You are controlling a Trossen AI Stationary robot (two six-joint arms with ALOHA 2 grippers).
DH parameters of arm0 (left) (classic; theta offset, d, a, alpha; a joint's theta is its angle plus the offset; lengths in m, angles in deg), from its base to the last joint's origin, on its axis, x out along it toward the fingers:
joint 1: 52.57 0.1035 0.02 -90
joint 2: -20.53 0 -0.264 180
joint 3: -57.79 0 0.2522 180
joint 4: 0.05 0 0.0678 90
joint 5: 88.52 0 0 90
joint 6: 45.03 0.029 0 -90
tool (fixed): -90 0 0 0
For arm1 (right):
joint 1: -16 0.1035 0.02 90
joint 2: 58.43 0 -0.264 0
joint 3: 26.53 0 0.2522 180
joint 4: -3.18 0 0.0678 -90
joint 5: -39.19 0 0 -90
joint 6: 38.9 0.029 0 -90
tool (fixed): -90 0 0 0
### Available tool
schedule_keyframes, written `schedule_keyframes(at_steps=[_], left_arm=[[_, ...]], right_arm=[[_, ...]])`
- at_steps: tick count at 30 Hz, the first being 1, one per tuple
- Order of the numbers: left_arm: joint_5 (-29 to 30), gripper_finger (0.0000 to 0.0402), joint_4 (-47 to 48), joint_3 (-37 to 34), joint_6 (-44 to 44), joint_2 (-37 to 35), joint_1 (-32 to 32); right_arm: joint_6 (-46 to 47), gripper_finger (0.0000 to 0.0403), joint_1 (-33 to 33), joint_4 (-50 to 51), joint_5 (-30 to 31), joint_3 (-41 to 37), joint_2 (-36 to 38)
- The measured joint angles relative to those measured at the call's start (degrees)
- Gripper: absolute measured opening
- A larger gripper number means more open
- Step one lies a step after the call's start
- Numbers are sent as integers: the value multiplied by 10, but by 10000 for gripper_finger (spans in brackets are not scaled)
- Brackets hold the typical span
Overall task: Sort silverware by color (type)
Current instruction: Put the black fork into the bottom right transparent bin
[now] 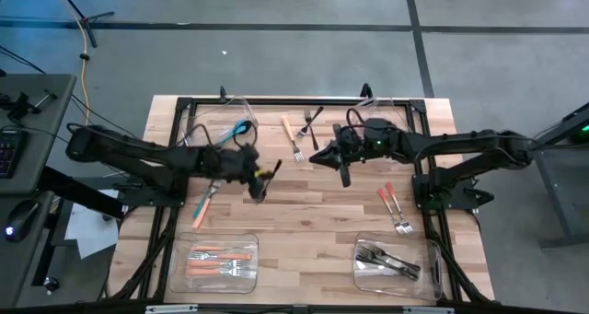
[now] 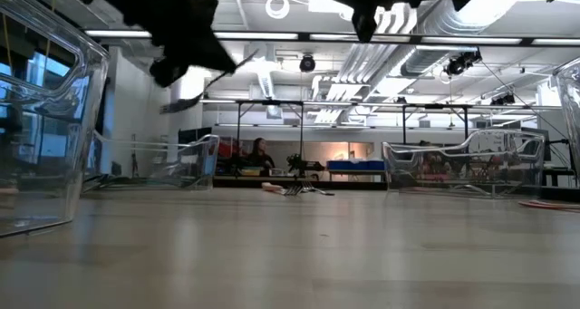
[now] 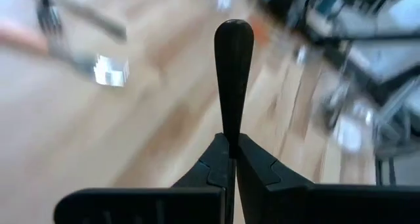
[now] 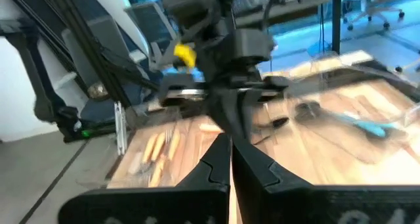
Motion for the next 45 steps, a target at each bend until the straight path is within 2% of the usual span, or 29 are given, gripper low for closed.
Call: schedule_keyframes(at_steps=[7, 15, 18, 21, 28, 37, 45], left_arm=[[-5, 1, -46, 57, 125, -29, 81], [-122, 1, -271, 71, 253, -14, 139], [-146, 1, -310, 71, 259, -1, 143], [-154, 1, -311, 69, 254, 10, 139], [-158, 1, -343, 67, 254, 36, 116], [-152, 0, -354, 67, 254, 41, 116], [-150, 0, -354, 67, 254, 41, 116]], right_arm=[[1, 0, -2, 35, 5, 0, 46], [26, 0, -2, 3, 5, 0, 44], [26, 0, -2, -7, 5, 0, 42], [25, 0, -2, -14, 5, 0, 40], [20, 0, -2, -14, 6, 0, 40], [20, 0, -2, -8, 41, 0, 40], [15, 0, -2, 8, 44, 0, 40]])
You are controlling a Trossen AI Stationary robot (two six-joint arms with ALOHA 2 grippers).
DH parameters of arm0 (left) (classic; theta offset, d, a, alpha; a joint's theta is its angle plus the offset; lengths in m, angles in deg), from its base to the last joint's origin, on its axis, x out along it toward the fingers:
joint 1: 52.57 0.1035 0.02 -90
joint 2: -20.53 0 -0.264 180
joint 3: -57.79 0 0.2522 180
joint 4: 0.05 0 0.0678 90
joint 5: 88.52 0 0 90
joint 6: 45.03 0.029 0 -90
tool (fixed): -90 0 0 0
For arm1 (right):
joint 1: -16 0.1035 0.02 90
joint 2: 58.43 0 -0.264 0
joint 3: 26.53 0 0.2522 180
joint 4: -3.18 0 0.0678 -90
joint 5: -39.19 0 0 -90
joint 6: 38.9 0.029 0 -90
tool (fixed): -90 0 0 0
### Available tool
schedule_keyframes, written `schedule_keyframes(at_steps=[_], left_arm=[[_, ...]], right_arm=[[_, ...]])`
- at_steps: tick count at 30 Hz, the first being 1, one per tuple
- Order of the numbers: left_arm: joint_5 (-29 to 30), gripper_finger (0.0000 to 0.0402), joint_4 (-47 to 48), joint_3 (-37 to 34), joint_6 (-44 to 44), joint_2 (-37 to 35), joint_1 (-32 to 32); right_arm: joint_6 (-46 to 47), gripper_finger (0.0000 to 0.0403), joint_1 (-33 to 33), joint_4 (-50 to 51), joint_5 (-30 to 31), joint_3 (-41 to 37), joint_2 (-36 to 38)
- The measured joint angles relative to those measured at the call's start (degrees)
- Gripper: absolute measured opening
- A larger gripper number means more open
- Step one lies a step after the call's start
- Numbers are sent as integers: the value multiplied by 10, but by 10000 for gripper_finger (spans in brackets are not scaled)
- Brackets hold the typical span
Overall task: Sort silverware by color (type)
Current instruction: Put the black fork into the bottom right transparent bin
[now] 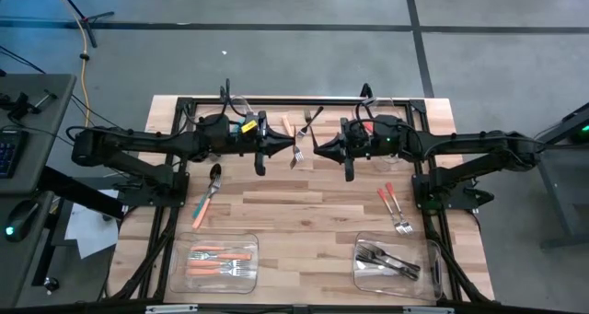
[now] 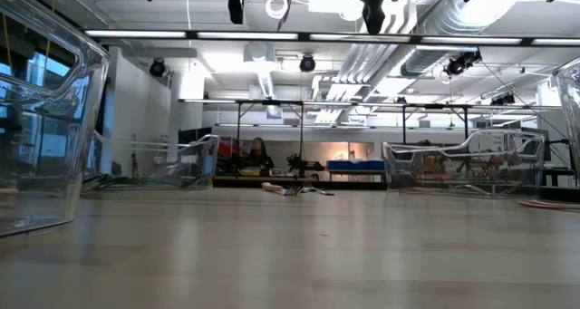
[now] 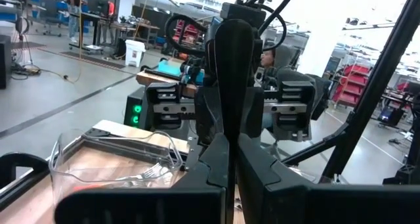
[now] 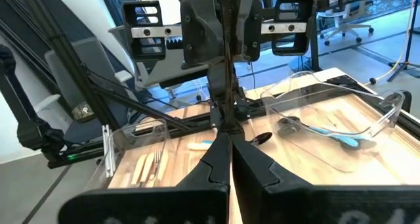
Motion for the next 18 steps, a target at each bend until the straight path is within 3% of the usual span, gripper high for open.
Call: schedule_keyframes(at_steps=[9, 18], left_arm=[[1, 0, 0, 0, 0, 0, 0], [1, 0, -1, 0, 0, 0, 0]], right_arm=[[60, 13, 0, -6, 14, 0, -18], [80, 150, 0, -119, 31, 1, -74]])
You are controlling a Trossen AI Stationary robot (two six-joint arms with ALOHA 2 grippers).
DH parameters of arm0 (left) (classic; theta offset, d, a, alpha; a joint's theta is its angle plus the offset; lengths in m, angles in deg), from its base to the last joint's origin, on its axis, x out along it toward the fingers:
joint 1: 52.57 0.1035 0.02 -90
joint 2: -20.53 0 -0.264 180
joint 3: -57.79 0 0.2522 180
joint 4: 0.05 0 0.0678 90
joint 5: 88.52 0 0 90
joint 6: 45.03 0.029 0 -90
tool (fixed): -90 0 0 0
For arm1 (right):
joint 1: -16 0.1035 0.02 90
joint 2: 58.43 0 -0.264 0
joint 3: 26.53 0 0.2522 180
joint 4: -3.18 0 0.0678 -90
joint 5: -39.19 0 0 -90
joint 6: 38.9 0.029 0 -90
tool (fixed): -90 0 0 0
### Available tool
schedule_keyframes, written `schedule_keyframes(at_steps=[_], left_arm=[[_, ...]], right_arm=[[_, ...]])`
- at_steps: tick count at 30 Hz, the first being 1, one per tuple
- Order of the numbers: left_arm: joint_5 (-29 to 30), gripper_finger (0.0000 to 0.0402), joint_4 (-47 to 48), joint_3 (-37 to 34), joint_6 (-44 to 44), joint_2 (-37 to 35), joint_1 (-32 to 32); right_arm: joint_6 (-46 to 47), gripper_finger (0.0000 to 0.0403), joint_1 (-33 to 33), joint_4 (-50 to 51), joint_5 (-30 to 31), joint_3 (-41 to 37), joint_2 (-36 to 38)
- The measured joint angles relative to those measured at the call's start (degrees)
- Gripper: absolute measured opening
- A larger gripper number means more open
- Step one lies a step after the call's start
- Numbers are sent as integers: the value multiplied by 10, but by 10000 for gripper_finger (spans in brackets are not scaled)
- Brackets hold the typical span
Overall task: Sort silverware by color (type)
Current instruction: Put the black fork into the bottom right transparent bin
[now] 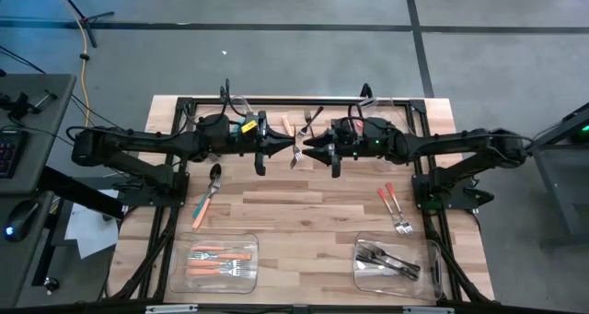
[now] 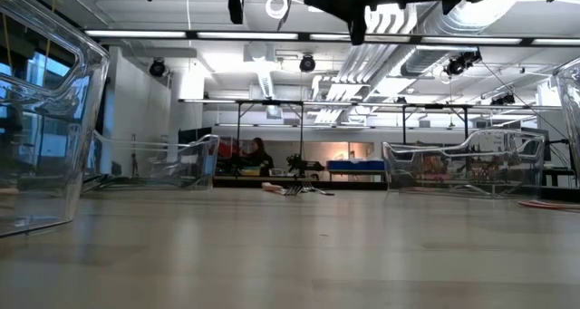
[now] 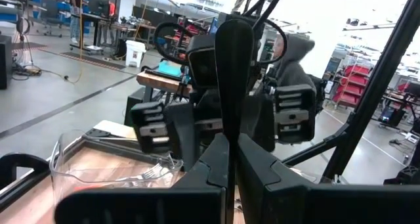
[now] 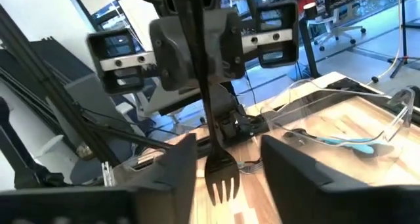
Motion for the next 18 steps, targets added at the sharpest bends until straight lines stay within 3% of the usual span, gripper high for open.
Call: schedule_keyframes(at_steps=[4, 8, 18], left_arm=[[-4, 0, -19, 0, 0, 14, 0], [-7, 0, -54, 1, -5, 43, 0], [-3, 0, -87, 1, -6, 72, 3]], right_arm=[[3, 197, 0, -16, -3, 0, -20], [16, 216, 0, -47, -10, 0, -37], [12, 186, 0, -30, -11, 0, -38]])
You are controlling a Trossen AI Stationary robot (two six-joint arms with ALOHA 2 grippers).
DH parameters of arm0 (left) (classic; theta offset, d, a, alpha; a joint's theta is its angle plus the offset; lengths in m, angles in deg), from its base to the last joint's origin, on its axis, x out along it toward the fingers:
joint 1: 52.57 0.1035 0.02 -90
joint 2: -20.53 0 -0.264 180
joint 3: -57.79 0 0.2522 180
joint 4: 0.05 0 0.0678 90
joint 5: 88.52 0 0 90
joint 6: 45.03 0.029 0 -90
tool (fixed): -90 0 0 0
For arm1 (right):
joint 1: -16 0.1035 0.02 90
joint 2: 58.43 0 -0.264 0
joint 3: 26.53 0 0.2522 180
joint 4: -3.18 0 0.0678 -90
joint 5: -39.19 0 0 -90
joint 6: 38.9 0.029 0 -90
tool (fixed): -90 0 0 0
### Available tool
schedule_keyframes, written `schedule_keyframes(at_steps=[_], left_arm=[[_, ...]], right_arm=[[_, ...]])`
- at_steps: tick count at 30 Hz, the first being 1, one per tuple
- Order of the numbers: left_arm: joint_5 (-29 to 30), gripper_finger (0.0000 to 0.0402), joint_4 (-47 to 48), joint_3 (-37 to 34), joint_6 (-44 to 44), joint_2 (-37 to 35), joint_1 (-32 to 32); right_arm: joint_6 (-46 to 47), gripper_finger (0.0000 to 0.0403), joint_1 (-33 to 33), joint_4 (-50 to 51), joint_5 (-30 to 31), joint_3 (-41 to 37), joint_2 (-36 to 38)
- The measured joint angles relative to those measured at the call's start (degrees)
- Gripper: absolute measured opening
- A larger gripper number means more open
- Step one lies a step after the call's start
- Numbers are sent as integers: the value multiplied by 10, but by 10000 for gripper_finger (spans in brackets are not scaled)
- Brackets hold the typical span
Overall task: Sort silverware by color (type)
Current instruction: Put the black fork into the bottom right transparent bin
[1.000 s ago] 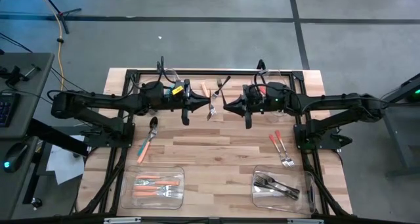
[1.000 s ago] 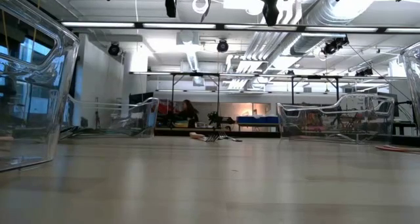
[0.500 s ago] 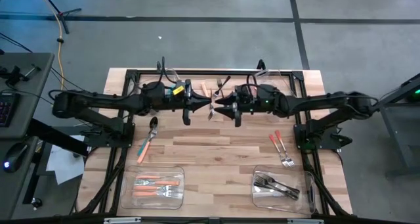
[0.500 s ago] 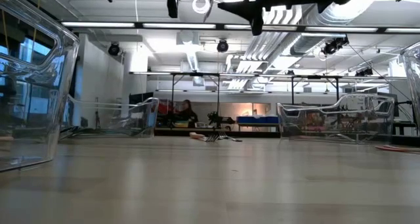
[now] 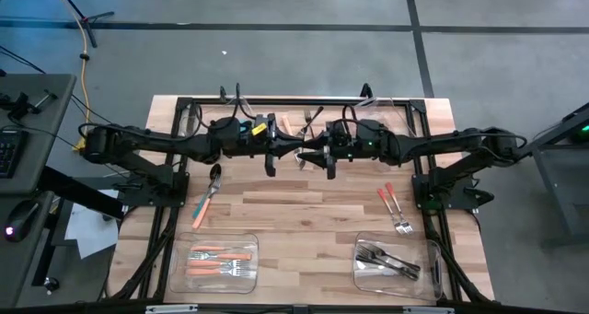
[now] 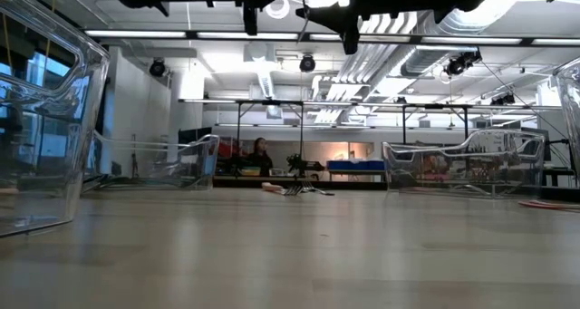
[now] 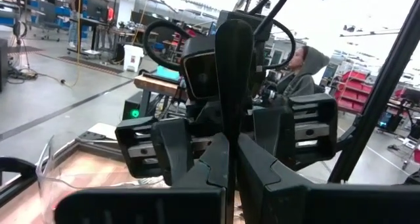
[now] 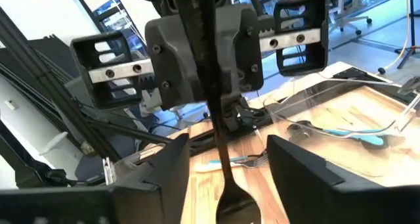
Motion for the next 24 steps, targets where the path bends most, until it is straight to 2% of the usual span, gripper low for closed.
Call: schedule_keyframes(at_steps=[5, 11, 24], left_arm=[[1, 0, 2, 0, 4, 0, 1], [1, 0, 3, 0, 4, 0, 1], [2, 15, 5, 0, 4, 0, 1]], right_arm=[[-1, 128, 0, 2, 0, 0, 0], [-2, 16, 0, 1, -1, 0, 0], [5, 4, 0, 1, -1, 0, 0]])
